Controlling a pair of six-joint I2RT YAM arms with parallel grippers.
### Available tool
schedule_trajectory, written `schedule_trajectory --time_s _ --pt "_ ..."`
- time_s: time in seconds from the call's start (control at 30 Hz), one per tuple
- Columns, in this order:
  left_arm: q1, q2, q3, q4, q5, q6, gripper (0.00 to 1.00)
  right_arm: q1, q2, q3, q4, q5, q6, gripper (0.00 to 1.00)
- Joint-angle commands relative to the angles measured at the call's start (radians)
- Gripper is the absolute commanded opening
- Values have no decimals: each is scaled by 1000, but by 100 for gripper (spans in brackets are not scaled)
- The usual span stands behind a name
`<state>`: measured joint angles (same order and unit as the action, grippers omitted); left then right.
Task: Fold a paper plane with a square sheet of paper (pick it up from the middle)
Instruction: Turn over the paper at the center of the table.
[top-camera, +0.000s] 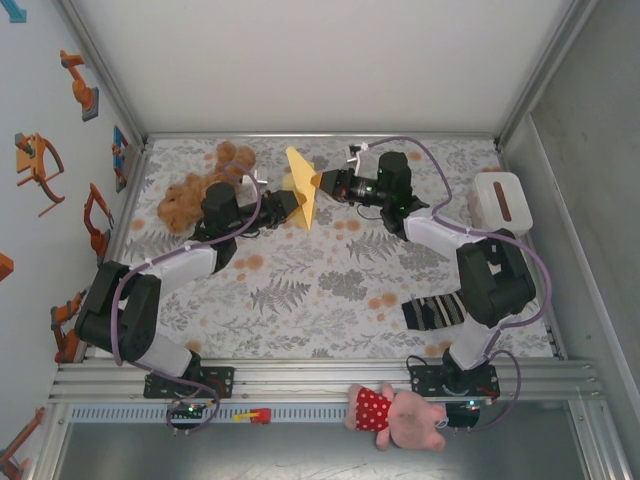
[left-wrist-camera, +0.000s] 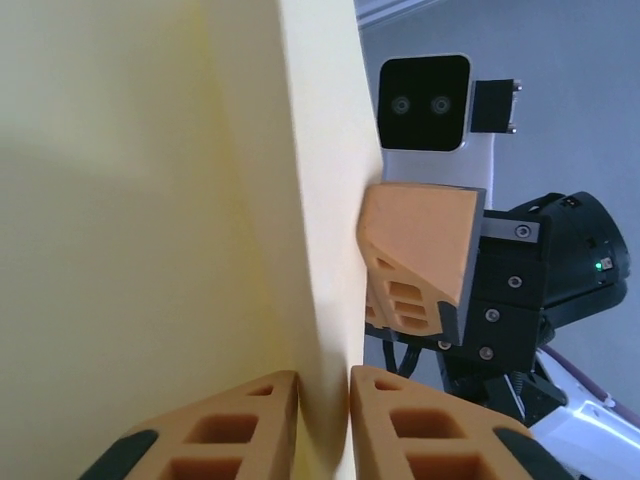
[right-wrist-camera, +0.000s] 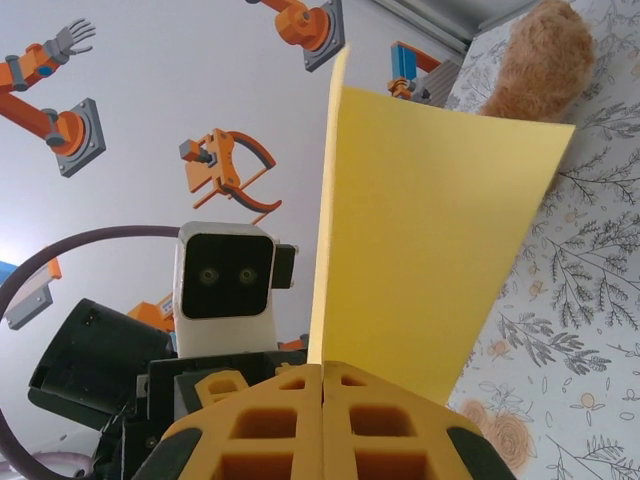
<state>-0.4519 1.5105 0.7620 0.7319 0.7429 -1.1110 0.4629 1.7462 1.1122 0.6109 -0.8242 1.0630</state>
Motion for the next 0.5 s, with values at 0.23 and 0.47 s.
schedule_trajectory --time_s 0.23,0.47 --pt "-2 -57 43 -127 -38 112 12 -53 -48 -45 10 -5 10 26" --pt "0 -94 84 -310 -88 234 9 -97 -112 -79 -114 48 -81 32"
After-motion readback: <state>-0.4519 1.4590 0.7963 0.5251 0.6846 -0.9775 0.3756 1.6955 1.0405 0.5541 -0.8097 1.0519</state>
